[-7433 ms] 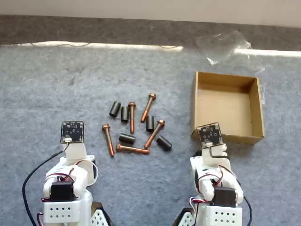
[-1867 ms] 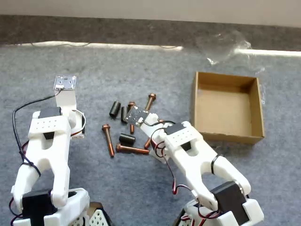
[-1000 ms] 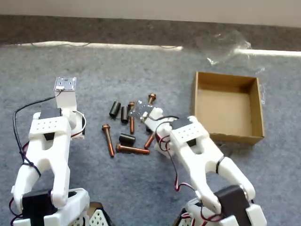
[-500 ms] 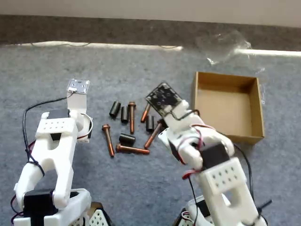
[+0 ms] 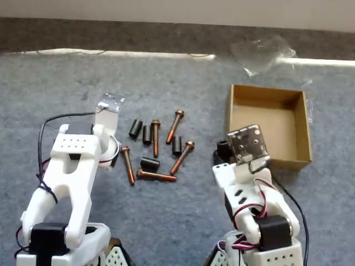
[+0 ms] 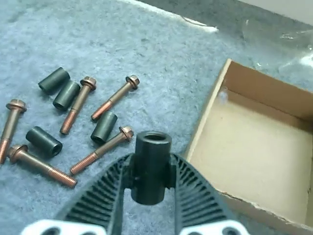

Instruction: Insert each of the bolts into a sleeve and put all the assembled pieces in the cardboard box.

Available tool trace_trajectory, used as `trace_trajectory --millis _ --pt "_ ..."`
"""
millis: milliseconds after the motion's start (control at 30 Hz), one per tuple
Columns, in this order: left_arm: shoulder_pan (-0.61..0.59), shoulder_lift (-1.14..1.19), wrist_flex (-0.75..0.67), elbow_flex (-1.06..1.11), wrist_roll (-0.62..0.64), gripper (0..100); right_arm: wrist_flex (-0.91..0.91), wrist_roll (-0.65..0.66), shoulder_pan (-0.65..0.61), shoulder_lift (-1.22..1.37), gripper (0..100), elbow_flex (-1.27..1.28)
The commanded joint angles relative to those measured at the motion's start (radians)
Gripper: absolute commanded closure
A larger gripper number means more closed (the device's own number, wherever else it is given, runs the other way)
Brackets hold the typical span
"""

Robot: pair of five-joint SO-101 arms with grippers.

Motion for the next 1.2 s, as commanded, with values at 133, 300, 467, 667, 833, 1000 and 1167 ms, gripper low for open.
trace_trajectory --millis 133,300,467,667,833,1000,1167 --pt "0.104 -0.001 0.189 -0.193 -0.066 99 0.005 -0.035 0.033 -0.188 99.5 0.140" --pt "0.196 0.008 0.287 -0.326 -0.061 99 -0.001 -0.032 0.035 -0.297 99.5 0.229" --pt "0.246 0.183 0.342 -0.507 -0.060 99 -0.001 -0.035 0.054 -0.298 99.5 0.251" --pt "0.371 0.487 0.381 -0.803 -0.011 99 -0.004 -0.068 0.093 -0.302 99.5 0.280" --pt "0.412 0.677 0.442 -1.059 0.054 99 -0.079 -0.077 0.099 -0.302 99.5 0.348" --pt "0.418 0.829 0.476 -1.273 0.055 99 -0.087 -0.074 0.099 -0.302 99.5 0.363" --pt "0.424 0.972 0.477 -1.465 0.189 94 -0.087 -0.074 0.096 -0.302 99.5 0.364"
